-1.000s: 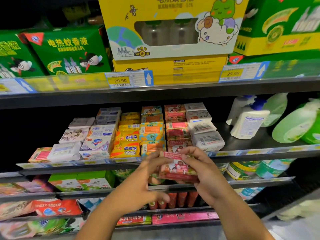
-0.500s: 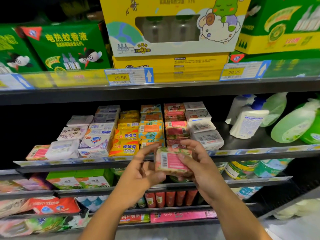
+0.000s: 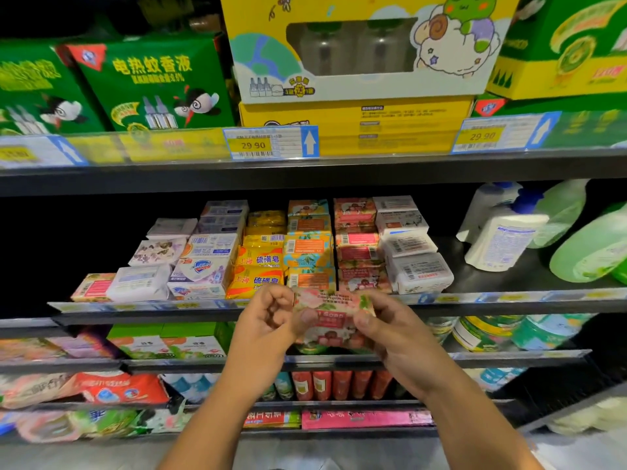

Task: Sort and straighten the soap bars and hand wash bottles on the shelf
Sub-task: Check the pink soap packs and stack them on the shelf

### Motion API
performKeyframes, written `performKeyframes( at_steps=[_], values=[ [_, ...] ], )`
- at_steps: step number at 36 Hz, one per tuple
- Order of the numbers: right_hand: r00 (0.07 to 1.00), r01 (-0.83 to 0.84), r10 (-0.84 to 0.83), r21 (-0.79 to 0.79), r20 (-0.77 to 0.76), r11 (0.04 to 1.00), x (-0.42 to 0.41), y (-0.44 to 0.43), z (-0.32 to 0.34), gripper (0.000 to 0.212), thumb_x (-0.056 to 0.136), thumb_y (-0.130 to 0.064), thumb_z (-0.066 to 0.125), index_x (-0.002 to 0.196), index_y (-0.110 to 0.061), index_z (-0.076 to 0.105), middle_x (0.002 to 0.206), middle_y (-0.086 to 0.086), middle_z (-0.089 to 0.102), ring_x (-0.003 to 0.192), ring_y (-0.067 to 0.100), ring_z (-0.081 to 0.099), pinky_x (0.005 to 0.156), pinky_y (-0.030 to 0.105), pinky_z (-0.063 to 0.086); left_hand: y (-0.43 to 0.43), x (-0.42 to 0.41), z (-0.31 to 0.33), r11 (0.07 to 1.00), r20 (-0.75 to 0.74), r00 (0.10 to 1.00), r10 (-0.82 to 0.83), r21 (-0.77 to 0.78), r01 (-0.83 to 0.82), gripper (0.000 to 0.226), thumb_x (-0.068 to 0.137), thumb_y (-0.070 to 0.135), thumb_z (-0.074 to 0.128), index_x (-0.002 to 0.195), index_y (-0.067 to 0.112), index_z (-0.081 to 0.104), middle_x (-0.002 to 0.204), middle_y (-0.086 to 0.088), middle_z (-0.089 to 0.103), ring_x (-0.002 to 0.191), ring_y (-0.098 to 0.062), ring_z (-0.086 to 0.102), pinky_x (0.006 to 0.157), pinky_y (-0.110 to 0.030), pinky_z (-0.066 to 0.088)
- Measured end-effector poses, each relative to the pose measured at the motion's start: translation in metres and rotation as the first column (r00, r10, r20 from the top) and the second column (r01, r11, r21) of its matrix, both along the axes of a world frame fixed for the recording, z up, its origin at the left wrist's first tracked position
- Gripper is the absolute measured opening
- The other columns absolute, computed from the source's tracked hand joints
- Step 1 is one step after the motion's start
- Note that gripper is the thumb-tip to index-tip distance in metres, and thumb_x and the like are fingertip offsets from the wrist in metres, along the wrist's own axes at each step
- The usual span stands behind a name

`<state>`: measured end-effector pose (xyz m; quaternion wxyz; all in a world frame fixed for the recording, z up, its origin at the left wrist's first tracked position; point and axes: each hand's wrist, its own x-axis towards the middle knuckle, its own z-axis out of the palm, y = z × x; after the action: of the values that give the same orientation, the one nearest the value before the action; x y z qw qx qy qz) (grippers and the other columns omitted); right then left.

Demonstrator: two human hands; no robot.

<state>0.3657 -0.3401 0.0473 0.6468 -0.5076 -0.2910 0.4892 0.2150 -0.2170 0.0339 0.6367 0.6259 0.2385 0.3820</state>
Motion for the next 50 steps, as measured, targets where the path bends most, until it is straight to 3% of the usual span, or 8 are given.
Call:
performKeyframes(
  at_steps=[6, 12, 18, 25, 31, 36, 41, 50],
  values=[
    [0.994, 0.101, -0.099, -0.036, 0.047, 0.994, 0.000, 0.000, 0.002, 0.034, 0.081, -0.026, 0.071, 0.115, -0.026, 0.066, 0.109, 0.006, 0.072, 0.091, 0.025, 0.072, 0.061, 0.035, 0.059, -0.009, -0.003, 0.004, 0.996, -0.153, 0.985, -0.078, -0.054, 0.070, 0.046, 0.084, 0.036, 0.072, 0.127, 0.032, 0.054, 0.088, 0.008, 0.063, 0.067, -0.015, 0.066, 0.067, -0.032, 0.059],
    [0.985, 0.156, -0.158, -0.045, -0.063, 0.987, 0.002, -0.006, -0.002, 0.014, 0.098, -0.017, 0.057, 0.097, -0.020, 0.071, 0.103, 0.012, 0.070, 0.077, 0.023, 0.068, 0.038, 0.025, 0.044, -0.005, -0.014, -0.002, 0.889, -0.204, 0.865, -0.457, -0.096, 0.447, 0.072, 0.072, 0.012, 0.087, 0.133, 0.034, 0.055, 0.131, 0.005, 0.057, 0.105, -0.012, 0.066, 0.085, -0.029, 0.054],
    [0.956, -0.048, 0.062, 0.055, -0.287, 0.997, 0.009, -0.012, -0.008, 0.054, 0.075, -0.034, 0.085, 0.120, -0.011, 0.066, 0.106, 0.021, 0.069, 0.078, 0.028, 0.070, 0.061, 0.028, 0.060, 0.000, -0.005, -0.001, 0.965, -0.262, 0.943, -0.203, 0.112, 0.239, 0.046, 0.075, 0.021, 0.082, 0.116, 0.027, 0.063, 0.115, 0.020, 0.064, 0.107, 0.003, 0.062, 0.085, -0.016, 0.051],
    [0.996, 0.051, -0.045, -0.078, 0.074, 0.996, 0.001, -0.004, -0.012, 0.034, 0.075, -0.023, 0.078, 0.108, -0.020, 0.074, 0.111, 0.007, 0.075, 0.105, 0.024, 0.070, 0.088, 0.033, 0.056, -0.006, 0.002, 0.004, 0.994, -0.164, 0.982, -0.098, 0.028, 0.104, 0.042, 0.082, 0.030, 0.064, 0.122, 0.026, 0.055, 0.096, 0.002, 0.060, 0.077, 0.001, 0.059, 0.069, -0.014, 0.047],
    [0.987, 0.161, -0.161, -0.079, 0.004, 0.984, 0.000, -0.001, -0.008, 0.030, 0.092, -0.016, 0.065, 0.119, -0.028, 0.063, 0.105, 0.005, 0.072, 0.081, 0.022, 0.072, 0.053, 0.029, 0.053, 0.001, -0.007, -0.007, 0.927, -0.144, 0.916, -0.374, -0.082, 0.366, 0.060, 0.065, 0.010, 0.090, 0.118, 0.026, 0.066, 0.132, -0.002, 0.054, 0.106, -0.020, 0.069, 0.086, -0.036, 0.058],
    [0.970, 0.016, -0.011, 0.018, -0.243, 1.000, 0.008, -0.003, -0.013, 0.032, 0.077, -0.017, 0.078, 0.109, -0.016, 0.072, 0.099, 0.017, 0.070, 0.071, 0.023, 0.068, 0.054, 0.024, 0.056, 0.013, -0.011, -0.011, 0.936, -0.349, 0.919, -0.182, 0.226, 0.271, 0.063, 0.069, 0.014, 0.082, 0.112, 0.055, 0.063, 0.127, 0.008, 0.053, 0.116, -0.012, 0.060, 0.096, -0.030, 0.053],
    [0.999, -0.024, 0.025, -0.029, 0.028, 0.999, 0.008, 0.003, -0.022, 0.063, 0.067, 0.013, 0.079, 0.116, -0.025, 0.069, 0.118, 0.006, 0.071, 0.108, 0.021, 0.069, 0.083, 0.031, 0.058, 0.014, -0.015, -0.006, 0.940, -0.328, 0.942, -0.073, 0.294, 0.176, 0.049, 0.071, 0.041, 0.075, 0.112, 0.062, 0.060, 0.117, 0.024, 0.061, 0.115, -0.008, 0.059, 0.096, -0.025, 0.048],
    [0.935, 0.050, -0.016, -0.086, 0.354, 0.995, -0.001, 0.016, -0.014, 0.052, 0.064, 0.000, 0.091, 0.099, -0.031, 0.067, 0.097, -0.014, 0.072, 0.093, 0.004, 0.069, 0.077, 0.023, 0.055, 0.005, -0.012, 0.014, 0.980, -0.119, 0.992, -0.043, 0.186, 0.065, 0.042, 0.063, 0.037, 0.080, 0.101, 0.049, 0.067, 0.106, 0.010, 0.069, 0.102, -0.013, 0.065, 0.085, -0.031, 0.055]
  ],
)
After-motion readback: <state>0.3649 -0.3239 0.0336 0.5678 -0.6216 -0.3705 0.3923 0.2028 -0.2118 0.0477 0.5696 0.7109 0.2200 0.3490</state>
